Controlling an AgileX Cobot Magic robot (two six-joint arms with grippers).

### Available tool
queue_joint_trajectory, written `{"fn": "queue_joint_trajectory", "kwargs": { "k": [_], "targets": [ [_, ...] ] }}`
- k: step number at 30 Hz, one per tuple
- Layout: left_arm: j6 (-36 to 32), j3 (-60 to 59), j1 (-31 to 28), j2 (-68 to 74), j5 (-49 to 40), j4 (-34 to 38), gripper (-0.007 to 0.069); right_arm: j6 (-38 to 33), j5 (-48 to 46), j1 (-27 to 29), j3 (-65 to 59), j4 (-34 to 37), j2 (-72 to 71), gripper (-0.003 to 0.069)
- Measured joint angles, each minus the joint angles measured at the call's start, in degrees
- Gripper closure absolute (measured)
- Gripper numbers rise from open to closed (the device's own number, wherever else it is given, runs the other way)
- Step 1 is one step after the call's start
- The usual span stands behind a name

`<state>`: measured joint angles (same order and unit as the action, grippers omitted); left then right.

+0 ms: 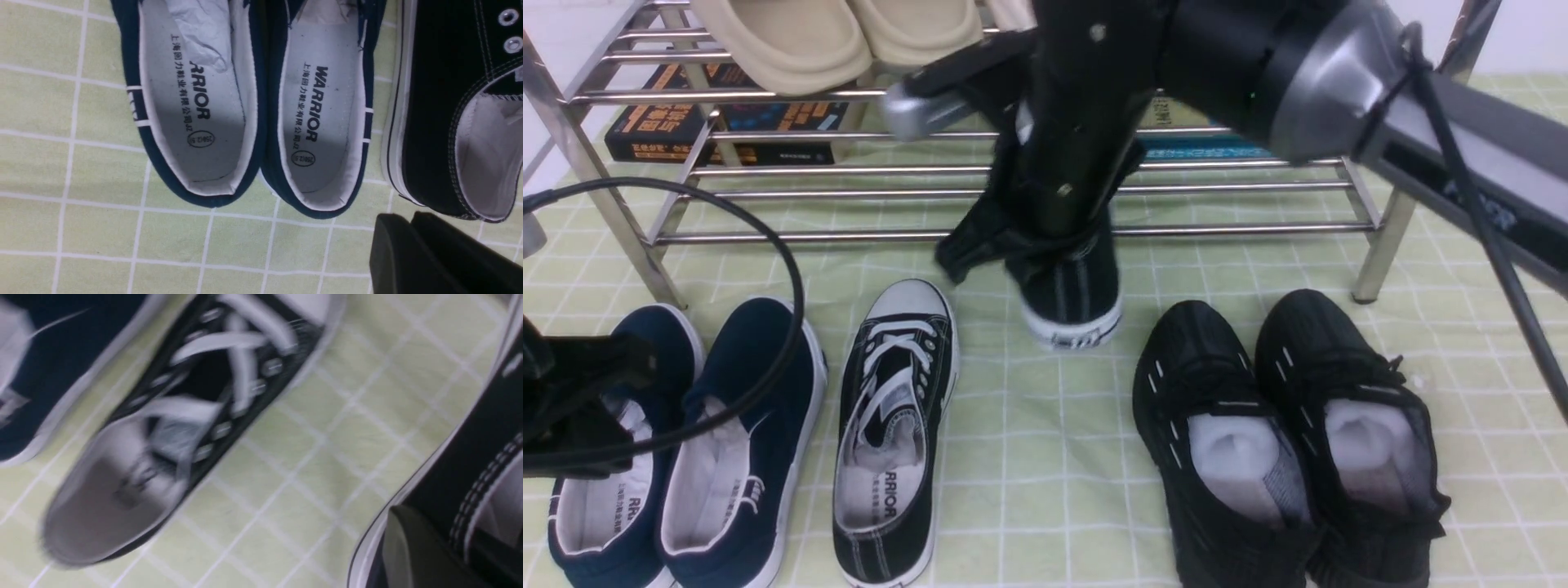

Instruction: Take the shoes off the shelf with your hand from the green coffee tablecloth.

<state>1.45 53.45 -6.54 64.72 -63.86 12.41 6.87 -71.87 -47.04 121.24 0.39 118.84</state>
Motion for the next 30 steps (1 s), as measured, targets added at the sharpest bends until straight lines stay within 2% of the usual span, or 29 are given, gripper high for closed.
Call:
{"fn": "queue_joint_trajectory", "kwargs": {
  "k": [10, 24, 28, 30],
  "targets": [
    [0.00, 0.00, 0.00, 0.00, -0.05, 0.00, 0.0552, 6.09, -0.33, -7.39, -12.84, 0.05, -3.55, 0.0641],
    [0.00, 0.00, 0.00, 0.00, -0.05, -0.21, 0.0543, 11.90, 13.55, -7.35, -19.85, -3.67, -2.44, 0.0633],
    [0.00, 0.00, 0.00, 0.00, -0.05, -0.21, 0.0539, 11.90, 14.02, -7.35, -19.85, -2.49, -0.14, 0.0608],
    [0.00, 0.00, 0.00, 0.00, -0.05, -0.27, 0.0538, 11.90, 13.78, -7.35, -19.96, 0.08, 1.28, 0.0547]
  ]
}}
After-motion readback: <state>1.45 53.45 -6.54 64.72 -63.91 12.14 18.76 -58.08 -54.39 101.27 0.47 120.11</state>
